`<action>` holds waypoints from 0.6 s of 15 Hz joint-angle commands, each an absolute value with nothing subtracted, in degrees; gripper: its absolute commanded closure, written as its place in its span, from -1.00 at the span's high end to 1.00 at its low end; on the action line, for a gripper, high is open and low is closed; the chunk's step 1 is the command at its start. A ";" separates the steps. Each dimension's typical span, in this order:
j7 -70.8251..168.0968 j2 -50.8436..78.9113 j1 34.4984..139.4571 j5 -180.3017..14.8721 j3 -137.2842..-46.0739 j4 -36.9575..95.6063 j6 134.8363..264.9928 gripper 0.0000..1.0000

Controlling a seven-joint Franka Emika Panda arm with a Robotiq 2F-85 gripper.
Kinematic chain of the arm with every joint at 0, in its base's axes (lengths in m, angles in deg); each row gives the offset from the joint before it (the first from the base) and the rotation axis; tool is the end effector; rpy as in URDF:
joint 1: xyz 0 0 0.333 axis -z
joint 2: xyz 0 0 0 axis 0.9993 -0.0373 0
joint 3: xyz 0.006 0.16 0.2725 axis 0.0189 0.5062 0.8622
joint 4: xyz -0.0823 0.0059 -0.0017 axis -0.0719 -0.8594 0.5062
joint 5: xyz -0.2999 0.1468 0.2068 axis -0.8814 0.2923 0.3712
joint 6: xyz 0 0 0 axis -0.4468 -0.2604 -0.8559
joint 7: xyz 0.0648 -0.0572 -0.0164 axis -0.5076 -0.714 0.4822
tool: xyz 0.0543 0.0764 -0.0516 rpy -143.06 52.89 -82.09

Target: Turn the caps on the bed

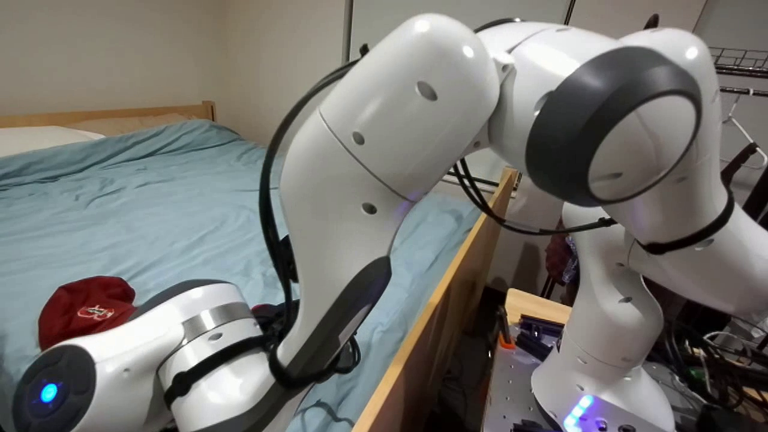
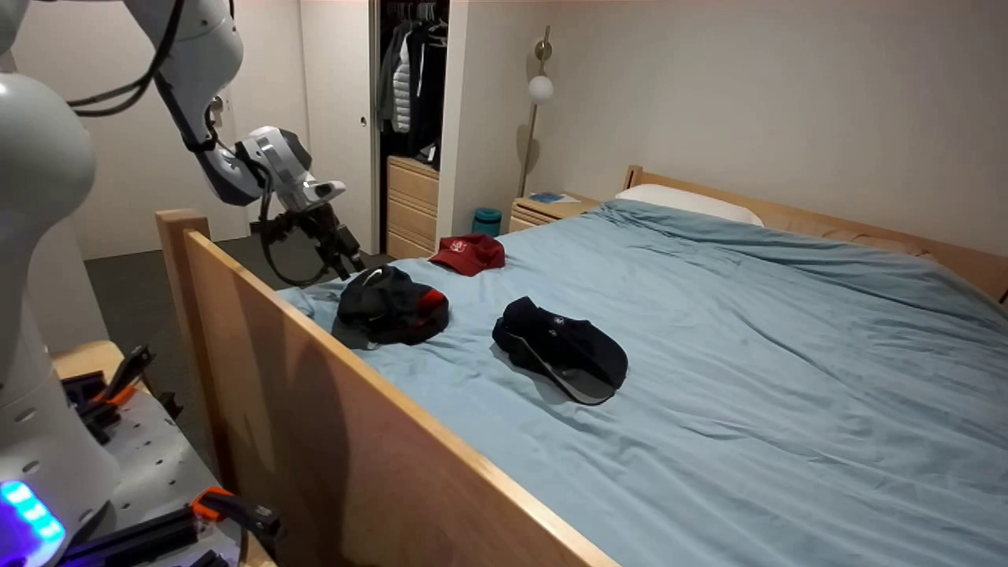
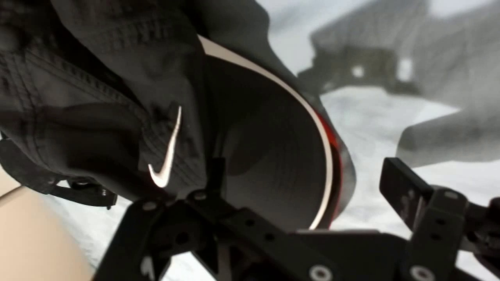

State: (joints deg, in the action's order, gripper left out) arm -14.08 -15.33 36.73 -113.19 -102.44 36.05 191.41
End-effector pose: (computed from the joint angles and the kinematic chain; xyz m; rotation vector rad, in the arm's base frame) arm 0.5151 0.3658 0.1184 2.4952 -0.0750 0.3584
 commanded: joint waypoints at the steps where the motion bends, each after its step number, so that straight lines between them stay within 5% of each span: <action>1: -17.47 -20.54 38.44 -114.93 -101.14 29.67 182.97 1.00; 2: -17.71 -21.63 38.83 -115.08 -100.83 28.45 181.56 0.50; 9: -16.27 -21.25 41.77 -115.40 -97.86 26.87 182.53 -0.33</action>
State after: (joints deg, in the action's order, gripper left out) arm -15.94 -22.17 39.20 -114.00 -100.02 27.02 181.59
